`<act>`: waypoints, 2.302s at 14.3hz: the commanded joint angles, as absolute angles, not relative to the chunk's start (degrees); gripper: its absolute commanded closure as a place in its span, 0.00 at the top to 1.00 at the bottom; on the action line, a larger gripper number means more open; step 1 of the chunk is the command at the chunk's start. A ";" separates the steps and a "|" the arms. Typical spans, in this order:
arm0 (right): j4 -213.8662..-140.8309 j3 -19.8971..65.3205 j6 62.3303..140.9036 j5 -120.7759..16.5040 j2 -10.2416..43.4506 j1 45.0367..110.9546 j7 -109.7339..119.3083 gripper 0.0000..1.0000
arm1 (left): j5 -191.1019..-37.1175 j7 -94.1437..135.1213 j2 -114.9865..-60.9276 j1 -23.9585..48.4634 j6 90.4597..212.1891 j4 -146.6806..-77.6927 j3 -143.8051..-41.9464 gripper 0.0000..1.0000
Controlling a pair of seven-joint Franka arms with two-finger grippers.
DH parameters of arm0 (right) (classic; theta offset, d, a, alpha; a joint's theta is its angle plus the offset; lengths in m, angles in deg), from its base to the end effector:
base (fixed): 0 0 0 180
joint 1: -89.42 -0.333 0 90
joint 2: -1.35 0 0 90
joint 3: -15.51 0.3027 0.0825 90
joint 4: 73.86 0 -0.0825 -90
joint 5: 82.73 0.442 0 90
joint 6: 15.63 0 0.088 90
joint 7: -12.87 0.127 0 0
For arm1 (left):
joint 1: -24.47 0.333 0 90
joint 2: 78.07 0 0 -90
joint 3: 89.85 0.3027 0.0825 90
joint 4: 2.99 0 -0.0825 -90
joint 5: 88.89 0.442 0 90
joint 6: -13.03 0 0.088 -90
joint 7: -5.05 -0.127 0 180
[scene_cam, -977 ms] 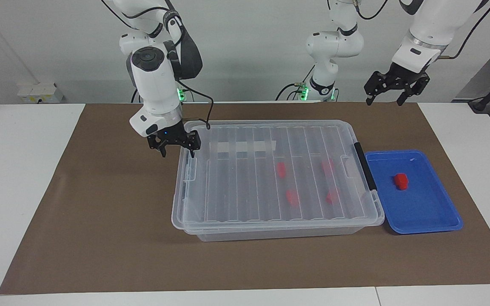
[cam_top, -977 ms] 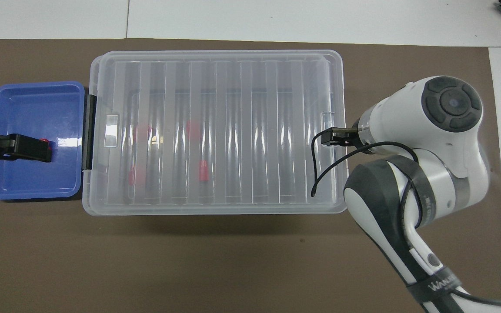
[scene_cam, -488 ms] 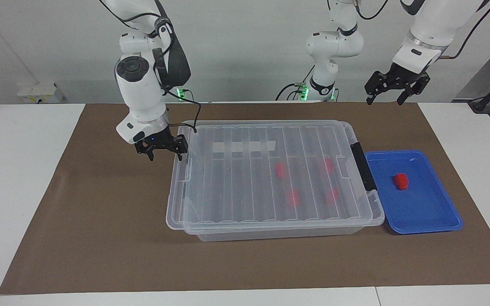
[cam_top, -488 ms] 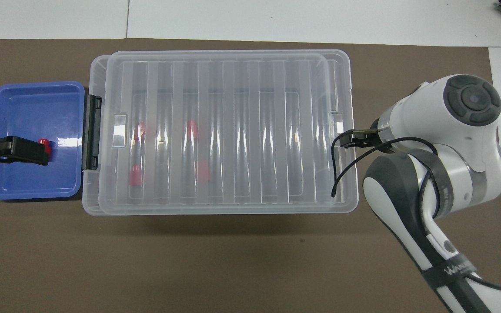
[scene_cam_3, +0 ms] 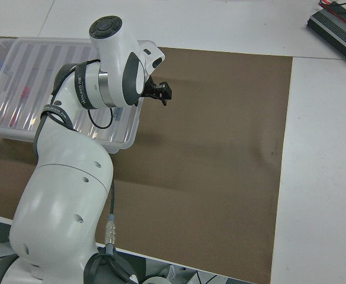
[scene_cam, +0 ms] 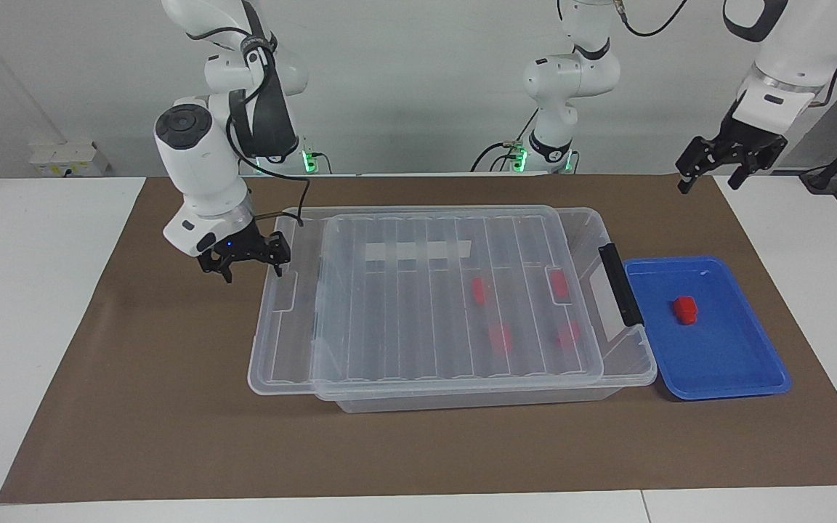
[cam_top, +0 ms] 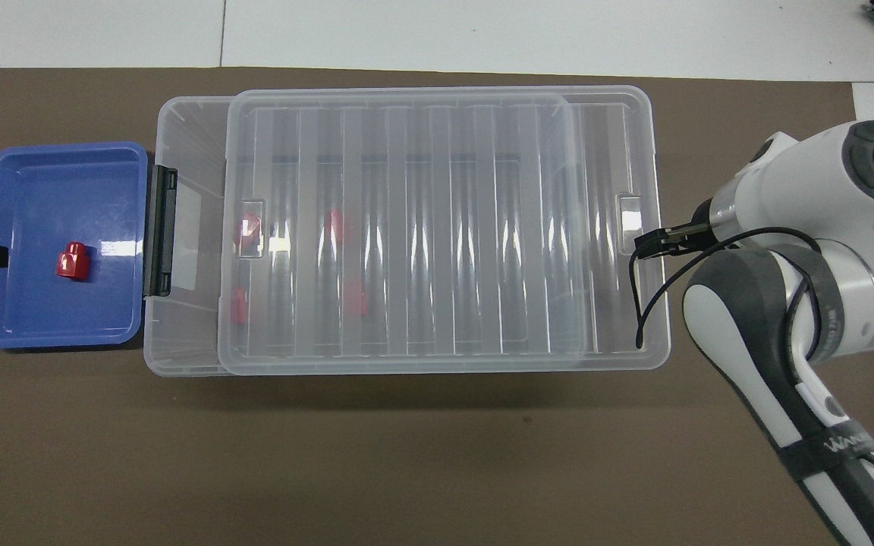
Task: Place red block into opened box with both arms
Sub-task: 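Slide the lid open with the right gripper while the left gripper drops block, then grasp the red block in the blue tray with the left gripper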
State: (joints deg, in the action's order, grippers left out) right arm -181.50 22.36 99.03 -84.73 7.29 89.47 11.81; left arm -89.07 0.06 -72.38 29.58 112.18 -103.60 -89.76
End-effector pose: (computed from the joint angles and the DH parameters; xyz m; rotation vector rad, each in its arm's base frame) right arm 0.6378 0.0720 0.3995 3.1140 0.2351 0.0322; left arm 0.5942 0.0538 0.5665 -3.1362 -0.0063 -0.1158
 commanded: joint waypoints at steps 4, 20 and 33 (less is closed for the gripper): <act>-183.02 22.54 98.28 -85.89 6.01 93.98 0.94 0.99 | -88.18 -8.40 -80.35 35.10 129.26 -112.03 -90.20 1.00; -182.32 22.81 98.10 -87.82 5.75 98.83 -6.83 1.00 | -88.18 -10.06 -92.75 36.95 156.72 -124.19 -90.20 0.97; -176.46 24.03 86.97 -85.81 -1.73 91.88 19.63 1.00 | -88.18 -14.55 -93.28 36.07 146.49 -116.66 -90.29 0.00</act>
State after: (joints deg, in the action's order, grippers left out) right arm -180.51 23.10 91.81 -87.08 -1.79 91.42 17.72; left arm -89.05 -14.18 -92.96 36.18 152.89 -121.58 -90.35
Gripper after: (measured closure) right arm 0.000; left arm 0.656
